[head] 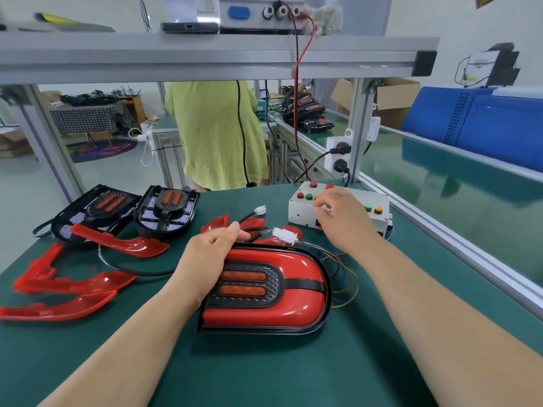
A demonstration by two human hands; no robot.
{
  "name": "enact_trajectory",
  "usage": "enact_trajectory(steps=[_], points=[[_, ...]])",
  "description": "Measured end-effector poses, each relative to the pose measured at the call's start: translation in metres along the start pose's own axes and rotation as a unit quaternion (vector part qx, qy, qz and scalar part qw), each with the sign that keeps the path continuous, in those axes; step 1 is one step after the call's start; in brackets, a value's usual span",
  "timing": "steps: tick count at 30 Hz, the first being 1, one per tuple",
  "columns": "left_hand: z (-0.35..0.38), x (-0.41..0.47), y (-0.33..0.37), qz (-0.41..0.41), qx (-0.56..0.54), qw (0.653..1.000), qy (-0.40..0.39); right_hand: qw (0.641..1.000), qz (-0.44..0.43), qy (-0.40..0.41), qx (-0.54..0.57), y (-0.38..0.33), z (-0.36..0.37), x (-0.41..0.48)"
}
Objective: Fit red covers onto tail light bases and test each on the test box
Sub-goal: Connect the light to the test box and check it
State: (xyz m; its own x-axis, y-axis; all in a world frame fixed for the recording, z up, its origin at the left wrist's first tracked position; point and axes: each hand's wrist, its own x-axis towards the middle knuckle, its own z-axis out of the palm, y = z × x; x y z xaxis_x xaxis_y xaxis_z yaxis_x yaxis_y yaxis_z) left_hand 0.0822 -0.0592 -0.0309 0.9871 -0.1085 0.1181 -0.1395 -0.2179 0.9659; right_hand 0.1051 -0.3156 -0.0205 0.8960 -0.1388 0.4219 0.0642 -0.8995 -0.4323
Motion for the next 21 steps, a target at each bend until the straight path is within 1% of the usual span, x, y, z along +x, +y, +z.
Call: enact_trajectory(steps=[4,9,17,21], points=[[0.000,0.002,-0.001,-0.008,0.011,1.000,-0.001,0.991,-0.044,-0.101,-0.070,-0.008,0.007,0.011],[-0.001,0.001,0.000,-0.003,0.014,1.000,0.001,0.974,-0.072,-0.172,-0.132,-0.017,0.014,0.018],[-0.001,0.001,0.001,-0.008,0.016,1.000,-0.008,0.964,-0.060,-0.205,-0.156,-0.019,0.024,0.026],[-0.001,0.001,0.001,-0.008,0.017,1.000,-0.010,0.961,-0.060,-0.205,-0.179,-0.018,0.026,0.031]])
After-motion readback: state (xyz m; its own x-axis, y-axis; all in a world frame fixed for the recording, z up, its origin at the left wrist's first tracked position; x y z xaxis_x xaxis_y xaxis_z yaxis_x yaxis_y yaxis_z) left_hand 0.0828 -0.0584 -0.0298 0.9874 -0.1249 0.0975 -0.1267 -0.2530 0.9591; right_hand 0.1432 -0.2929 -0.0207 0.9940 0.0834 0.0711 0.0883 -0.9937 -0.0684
